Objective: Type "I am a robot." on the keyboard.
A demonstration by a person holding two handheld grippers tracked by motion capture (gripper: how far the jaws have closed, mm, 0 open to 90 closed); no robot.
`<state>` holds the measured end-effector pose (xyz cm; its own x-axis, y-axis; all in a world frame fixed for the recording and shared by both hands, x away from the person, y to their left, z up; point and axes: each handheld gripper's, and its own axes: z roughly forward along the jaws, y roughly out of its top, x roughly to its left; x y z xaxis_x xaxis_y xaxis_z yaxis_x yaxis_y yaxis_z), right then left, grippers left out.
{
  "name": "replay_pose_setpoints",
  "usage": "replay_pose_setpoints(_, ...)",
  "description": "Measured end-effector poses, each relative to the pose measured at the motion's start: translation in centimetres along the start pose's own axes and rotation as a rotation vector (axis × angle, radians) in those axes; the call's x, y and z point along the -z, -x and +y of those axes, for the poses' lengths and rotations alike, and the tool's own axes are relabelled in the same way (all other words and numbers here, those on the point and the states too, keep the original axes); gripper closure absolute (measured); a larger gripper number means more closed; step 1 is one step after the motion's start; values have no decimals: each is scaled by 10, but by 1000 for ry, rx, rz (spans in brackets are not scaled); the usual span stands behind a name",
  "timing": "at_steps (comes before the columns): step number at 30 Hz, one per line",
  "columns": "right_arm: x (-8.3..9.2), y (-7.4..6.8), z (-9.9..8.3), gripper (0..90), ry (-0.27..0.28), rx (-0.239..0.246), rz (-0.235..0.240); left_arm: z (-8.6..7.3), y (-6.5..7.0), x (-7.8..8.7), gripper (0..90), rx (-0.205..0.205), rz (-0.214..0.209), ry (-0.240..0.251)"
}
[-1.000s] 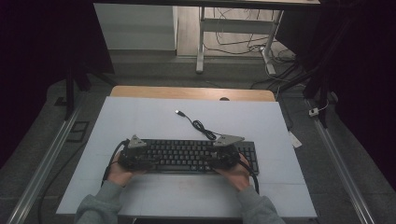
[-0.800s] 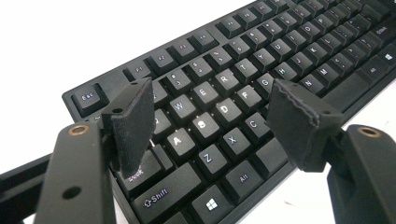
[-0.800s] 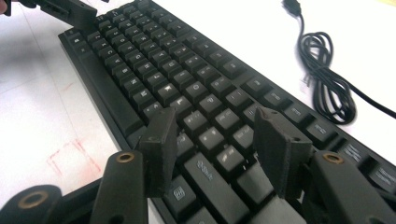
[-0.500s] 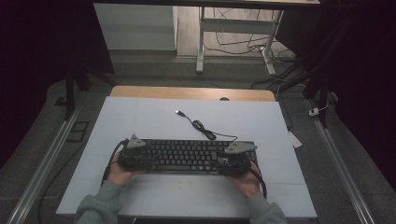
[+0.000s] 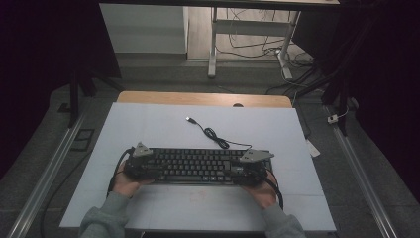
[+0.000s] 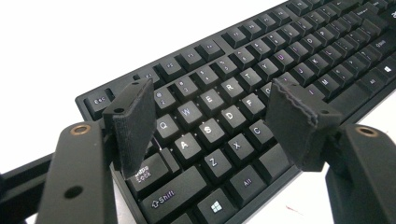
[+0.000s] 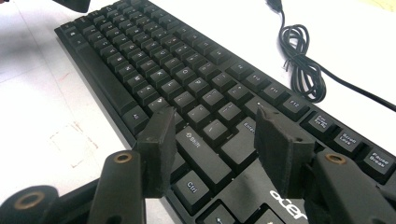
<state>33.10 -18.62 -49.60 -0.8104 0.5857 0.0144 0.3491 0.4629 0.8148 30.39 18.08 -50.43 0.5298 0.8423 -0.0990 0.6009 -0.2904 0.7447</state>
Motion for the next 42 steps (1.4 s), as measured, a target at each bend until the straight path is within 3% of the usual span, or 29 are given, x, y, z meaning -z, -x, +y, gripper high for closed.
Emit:
replay_pose_setpoints(10,-2,0,0,486,-7,8,2,3,-1,1,406,30,4,26)
replay_pose_setpoints(13,-3,1,0,487,-9,10,1,6,2,0,477,24,-3,45)
replay_pose_setpoints(18,-5,0,0,486,-12,11,2,11,8,-4,680,-3,-33,72)
replay_pose_setpoints(22,-4,0,0,487,-12,12,2,15,11,-12,891,-27,-75,50)
replay_pose_setpoints(29,-6,0,-1,485,-21,13,4,22,19,-29,894,-71,-81,11)
replay_pose_setpoints(42,-8,-1,-1,482,-32,15,5,25,19,-51,893,-67,-75,-36)
